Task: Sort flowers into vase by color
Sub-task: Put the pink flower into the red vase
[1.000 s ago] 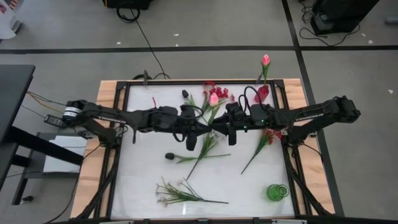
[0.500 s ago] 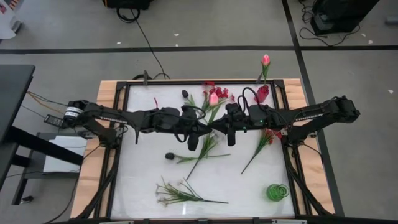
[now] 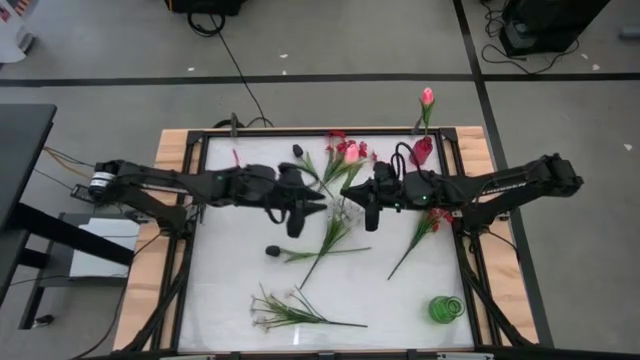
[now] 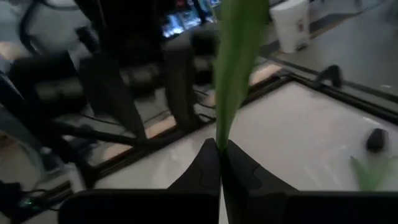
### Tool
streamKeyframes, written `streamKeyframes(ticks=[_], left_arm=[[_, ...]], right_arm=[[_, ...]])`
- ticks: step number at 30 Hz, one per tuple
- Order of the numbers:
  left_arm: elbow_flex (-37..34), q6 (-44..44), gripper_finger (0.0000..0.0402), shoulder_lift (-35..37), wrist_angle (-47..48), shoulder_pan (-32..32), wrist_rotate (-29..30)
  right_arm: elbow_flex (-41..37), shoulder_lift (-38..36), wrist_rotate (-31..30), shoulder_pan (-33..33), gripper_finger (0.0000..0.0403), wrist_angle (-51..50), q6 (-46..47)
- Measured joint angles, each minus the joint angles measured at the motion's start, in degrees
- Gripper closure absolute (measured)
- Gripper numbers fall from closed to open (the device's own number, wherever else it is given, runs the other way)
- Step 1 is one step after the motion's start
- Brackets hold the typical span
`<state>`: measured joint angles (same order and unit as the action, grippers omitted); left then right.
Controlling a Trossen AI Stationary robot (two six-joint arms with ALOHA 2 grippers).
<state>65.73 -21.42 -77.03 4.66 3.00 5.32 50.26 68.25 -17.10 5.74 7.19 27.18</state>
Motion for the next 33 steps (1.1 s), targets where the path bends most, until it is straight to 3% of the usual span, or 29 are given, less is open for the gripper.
streamKeyframes(ticks=[5, 10, 13, 22, 33], left_arm=[[-0.01, 2.34, 0.0244, 5.67, 3.78, -1.94, 1.45], [0.04, 10.12, 0.0235, 12.03, 4.33, -2.6, 6.78], [-0.01, 15.56, 0.0231, 15.9, 5.11, -2.88, 7.06], [-0.7, 17.78, 0.023, 23.33, 6.68, -5.89, -1.97], [-1.35, 19.28, 0.023, 22.63, 6.76, -6.8, -2.05]], right_arm=[[-0.02, -2.22, -6.1, 1.62, 0.0396, -5.68, -0.2], [-0.02, -4.7, -9.69, 3.15, 0.0396, -8.2, -0.27], [-0.01, -6.3, -10.52, 4.06, 0.0396, -8.16, -2.33], [0.0, -12.76, -17.49, 6.55, 0.0398, -10.64, -6.32], [0.0, -21.43, -38.45, 6.4, 0.0398, -25.35, -9.0]])
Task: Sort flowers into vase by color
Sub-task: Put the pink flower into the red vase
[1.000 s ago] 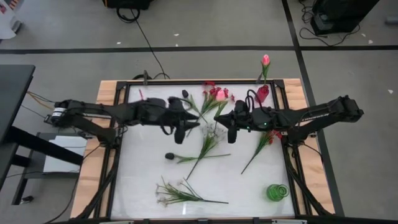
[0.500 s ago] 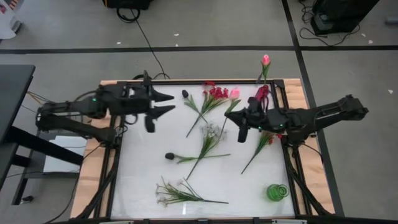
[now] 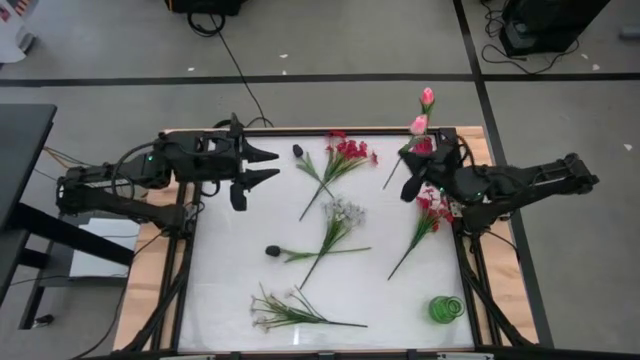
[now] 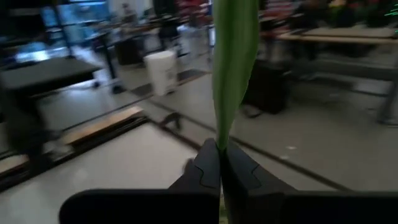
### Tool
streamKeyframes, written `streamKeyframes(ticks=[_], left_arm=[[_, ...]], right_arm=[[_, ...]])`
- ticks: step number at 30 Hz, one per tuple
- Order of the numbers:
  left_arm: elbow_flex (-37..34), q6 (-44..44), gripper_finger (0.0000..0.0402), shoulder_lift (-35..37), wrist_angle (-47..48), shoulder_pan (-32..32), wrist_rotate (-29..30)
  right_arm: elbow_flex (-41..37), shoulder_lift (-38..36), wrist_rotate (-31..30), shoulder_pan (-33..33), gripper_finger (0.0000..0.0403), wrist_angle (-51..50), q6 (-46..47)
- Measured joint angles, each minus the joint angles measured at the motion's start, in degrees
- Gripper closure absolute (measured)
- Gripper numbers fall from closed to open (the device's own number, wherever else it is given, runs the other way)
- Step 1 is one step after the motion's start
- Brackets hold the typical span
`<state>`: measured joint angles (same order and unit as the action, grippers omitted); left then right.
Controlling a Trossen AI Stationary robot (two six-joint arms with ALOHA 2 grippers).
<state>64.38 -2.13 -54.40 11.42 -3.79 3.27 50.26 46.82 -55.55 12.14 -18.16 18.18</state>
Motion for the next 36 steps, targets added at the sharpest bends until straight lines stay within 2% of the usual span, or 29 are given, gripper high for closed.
streamKeyframes(ticks=[4, 8, 15, 19, 25, 33, 36], left_arm=[[0.0, -0.02, 0.023, 0.03, 0.02, 0.0, -0.02], [0.0, -0.06, 0.023, 0.05, -0.04, 0.0, -0.02], [0.0, -0.07, 0.023, 0.03, 0.0, 0.0, -0.02], [0.0, -0.05, 0.023, 0.03, -0.01, 0.0, -0.04], [0.0, -0.07, 0.023, 0.03, -0.02, 0.0, -0.04], [0.0, -0.07, 0.023, 0.03, 0.02, 0.0, -0.07], [0.0, -0.07, 0.023, 0.03, 0.0, 0.0, -0.05]], right_arm=[[0.0, -3.08, -5.43, -0.07, 0.0398, -3.16, 0.01], [0.0, -5.69, -6.6, -1.59, 0.0398, -7.18, 0.04], [0.0, -8.32, -13.8, -7.76, 0.0398, -14.62, 3.83], [0.0, -9.09, -14.17, -12.37, 0.0398, -17.49, 7.65], [0.0, -9.12, -16.55, -19.14, 0.0397, -19.34, 5.35], [0.0, -9.1, -14.6, -26.32, 0.0396, -18.45, -0.67], [0.0, -9.09, -11.74, -29.35, 0.0396, -15.38, -0.78]])
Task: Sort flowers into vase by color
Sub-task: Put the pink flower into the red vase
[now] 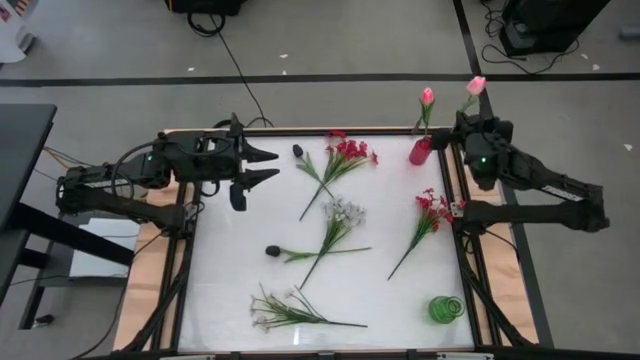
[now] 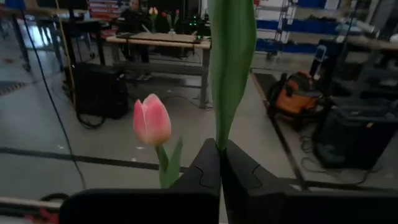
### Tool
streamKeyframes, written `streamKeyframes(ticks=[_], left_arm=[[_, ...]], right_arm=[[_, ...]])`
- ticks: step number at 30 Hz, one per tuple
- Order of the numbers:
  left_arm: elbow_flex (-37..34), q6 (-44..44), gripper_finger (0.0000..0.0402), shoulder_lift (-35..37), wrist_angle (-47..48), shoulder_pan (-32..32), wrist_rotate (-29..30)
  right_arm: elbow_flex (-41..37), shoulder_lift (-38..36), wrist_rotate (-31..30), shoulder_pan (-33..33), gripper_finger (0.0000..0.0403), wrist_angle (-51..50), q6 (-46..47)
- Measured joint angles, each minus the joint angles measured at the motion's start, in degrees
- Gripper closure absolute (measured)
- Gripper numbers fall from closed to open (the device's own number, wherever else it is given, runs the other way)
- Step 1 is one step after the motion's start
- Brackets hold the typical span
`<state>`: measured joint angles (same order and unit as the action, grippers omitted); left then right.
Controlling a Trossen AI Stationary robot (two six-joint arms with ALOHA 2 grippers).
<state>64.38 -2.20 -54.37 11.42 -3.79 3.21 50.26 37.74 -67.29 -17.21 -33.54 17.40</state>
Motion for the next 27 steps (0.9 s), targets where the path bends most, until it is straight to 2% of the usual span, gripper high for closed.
streamKeyframes(ticks=[4, 12, 20, 27], left_arm=[[0.0, 0.0, 0.023, 0.0, 0.0, 0.0, -0.01], [0.0, 0.0, 0.023, 0.0, 0.0, 0.0, -0.01], [0.0, 0.0, 0.023, 0.0, 0.0, 0.0, -0.01], [0.0, 0.0, 0.023, 0.0, 0.0, 0.0, -0.01]], right_arm=[[0.02, 1.14, 4.72, -4.54, 0.0396, 3.95, -0.35], [-5.12, 3.84, 14.58, -13.32, 0.0396, 17.83, -8.13], [-6.73, 6.88, 14.61, -16.67, 0.0397, 20.93, -8.11], [-5.48, 8.11, 15.12, -16.75, 0.0397, 21.91, -8.52]])
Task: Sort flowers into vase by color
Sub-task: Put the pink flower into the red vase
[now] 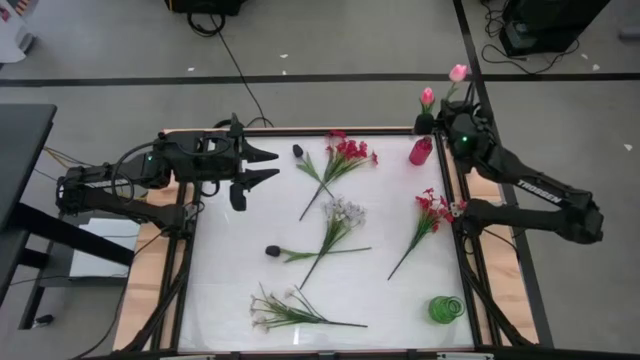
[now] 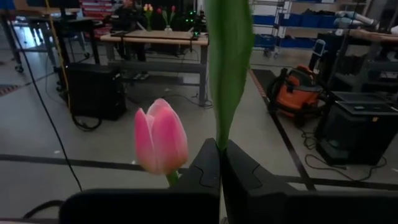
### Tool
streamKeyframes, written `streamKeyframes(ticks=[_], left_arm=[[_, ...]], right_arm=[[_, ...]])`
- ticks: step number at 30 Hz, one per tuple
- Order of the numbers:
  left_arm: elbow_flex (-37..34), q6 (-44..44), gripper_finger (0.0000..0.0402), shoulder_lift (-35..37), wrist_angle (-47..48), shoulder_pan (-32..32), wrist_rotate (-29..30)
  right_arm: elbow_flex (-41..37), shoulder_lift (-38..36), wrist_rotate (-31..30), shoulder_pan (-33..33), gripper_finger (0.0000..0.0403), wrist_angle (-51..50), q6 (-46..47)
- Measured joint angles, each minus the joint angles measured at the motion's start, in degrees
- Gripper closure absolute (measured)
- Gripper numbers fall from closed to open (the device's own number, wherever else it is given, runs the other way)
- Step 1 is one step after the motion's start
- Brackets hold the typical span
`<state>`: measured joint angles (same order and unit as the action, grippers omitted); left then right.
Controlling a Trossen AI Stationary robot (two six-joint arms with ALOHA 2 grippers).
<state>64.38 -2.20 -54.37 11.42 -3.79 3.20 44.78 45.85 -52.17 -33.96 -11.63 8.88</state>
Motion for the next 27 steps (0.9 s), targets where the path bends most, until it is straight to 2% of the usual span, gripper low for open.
streamKeyframes(ticks=[9, 14, 20, 27], left_arm=[[0.0, 0.0, 0.023, 0.0, 0.0, 0.01, 0.0], [0.0, 0.0, 0.023, 0.0, 0.0, 0.02, 0.0], [0.0, 0.0, 0.023, 0.0, 0.0, 0.02, 0.0], [0.0, 0.0, 0.023, 0.0, -0.02, 0.02, 0.0]], right_arm=[[0.87, -0.04, -0.45, -0.09, 0.0397, -1.28, -0.14], [0.5, 0.0, 0.31, -0.46, 0.0398, -5.03, 3.59], [-4.29, 0.05, 6.18, -2.39, 0.0391, -3.18, 9.28], [-9.16, 0.0, 9.81, -4.49, 0.0379, -2.19, 9.61]])
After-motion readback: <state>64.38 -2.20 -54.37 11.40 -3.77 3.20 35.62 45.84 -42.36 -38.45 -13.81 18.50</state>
